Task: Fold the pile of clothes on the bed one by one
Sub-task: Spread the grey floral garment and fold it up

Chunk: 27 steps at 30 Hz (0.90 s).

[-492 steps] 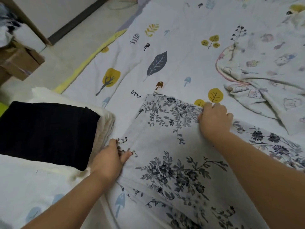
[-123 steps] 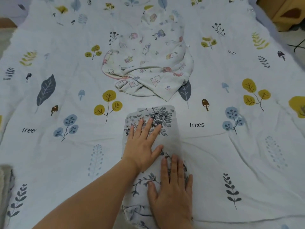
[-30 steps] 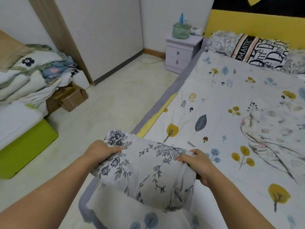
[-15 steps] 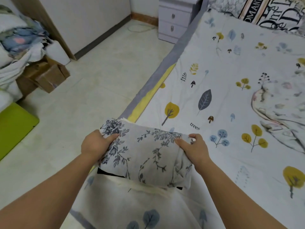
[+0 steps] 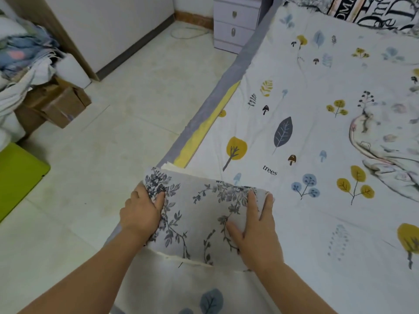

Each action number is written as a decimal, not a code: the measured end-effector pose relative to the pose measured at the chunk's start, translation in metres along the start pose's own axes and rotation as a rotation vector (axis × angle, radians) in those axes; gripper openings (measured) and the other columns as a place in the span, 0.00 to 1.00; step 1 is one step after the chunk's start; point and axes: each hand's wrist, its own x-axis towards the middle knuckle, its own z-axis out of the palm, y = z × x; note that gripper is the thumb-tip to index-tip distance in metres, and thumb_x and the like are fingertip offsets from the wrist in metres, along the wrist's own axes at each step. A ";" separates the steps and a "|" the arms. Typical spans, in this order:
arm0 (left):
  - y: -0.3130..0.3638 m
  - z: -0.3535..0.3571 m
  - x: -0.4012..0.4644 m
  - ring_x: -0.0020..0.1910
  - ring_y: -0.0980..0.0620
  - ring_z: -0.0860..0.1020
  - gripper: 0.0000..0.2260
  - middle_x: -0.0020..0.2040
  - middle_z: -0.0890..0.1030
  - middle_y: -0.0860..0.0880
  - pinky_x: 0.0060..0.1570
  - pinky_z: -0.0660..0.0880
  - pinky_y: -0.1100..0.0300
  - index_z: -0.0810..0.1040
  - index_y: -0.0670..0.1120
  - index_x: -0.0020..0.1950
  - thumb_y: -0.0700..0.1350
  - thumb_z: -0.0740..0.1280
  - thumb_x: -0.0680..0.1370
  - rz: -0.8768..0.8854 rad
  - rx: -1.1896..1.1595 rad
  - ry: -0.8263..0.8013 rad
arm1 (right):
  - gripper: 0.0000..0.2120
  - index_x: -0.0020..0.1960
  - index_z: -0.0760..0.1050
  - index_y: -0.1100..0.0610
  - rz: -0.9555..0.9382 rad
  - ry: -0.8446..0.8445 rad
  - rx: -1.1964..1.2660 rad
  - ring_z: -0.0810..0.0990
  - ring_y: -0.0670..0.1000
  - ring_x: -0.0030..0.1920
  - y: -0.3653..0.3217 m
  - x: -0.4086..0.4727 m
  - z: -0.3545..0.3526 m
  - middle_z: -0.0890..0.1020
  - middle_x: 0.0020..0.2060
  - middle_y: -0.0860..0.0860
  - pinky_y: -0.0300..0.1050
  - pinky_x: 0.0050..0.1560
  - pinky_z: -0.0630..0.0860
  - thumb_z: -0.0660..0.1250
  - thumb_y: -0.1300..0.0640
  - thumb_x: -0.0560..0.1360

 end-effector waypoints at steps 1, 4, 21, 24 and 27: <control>0.003 -0.003 -0.001 0.65 0.37 0.66 0.29 0.68 0.67 0.36 0.62 0.64 0.44 0.57 0.39 0.72 0.59 0.51 0.79 -0.018 0.027 0.009 | 0.40 0.71 0.28 0.45 0.015 0.019 -0.092 0.41 0.58 0.76 -0.003 -0.001 -0.002 0.34 0.74 0.57 0.53 0.73 0.53 0.54 0.35 0.75; 0.018 -0.022 -0.009 0.75 0.40 0.49 0.31 0.76 0.51 0.39 0.71 0.45 0.40 0.48 0.43 0.77 0.60 0.47 0.79 0.141 0.048 0.202 | 0.38 0.77 0.51 0.56 0.014 0.366 -0.342 0.51 0.65 0.74 -0.035 -0.008 -0.010 0.52 0.75 0.64 0.65 0.70 0.53 0.54 0.36 0.74; 0.034 0.043 0.005 0.73 0.51 0.34 0.34 0.74 0.37 0.53 0.68 0.30 0.47 0.37 0.59 0.73 0.69 0.26 0.69 0.599 0.194 0.051 | 0.34 0.73 0.61 0.58 -0.159 0.343 -0.382 0.57 0.58 0.72 0.000 0.033 0.050 0.66 0.71 0.59 0.58 0.68 0.53 0.52 0.39 0.73; 0.040 0.036 -0.001 0.72 0.50 0.33 0.34 0.75 0.37 0.52 0.69 0.32 0.44 0.34 0.59 0.71 0.70 0.25 0.67 0.585 0.224 -0.001 | 0.34 0.72 0.63 0.58 -0.145 0.325 -0.383 0.58 0.58 0.72 -0.001 0.029 0.044 0.67 0.70 0.59 0.57 0.68 0.54 0.53 0.39 0.73; 0.049 0.017 -0.008 0.74 0.45 0.34 0.34 0.76 0.36 0.49 0.70 0.34 0.41 0.30 0.56 0.70 0.68 0.27 0.67 0.551 0.320 -0.102 | 0.33 0.69 0.69 0.58 -0.121 0.302 -0.380 0.63 0.58 0.70 -0.008 0.024 0.032 0.72 0.67 0.59 0.58 0.67 0.59 0.53 0.40 0.71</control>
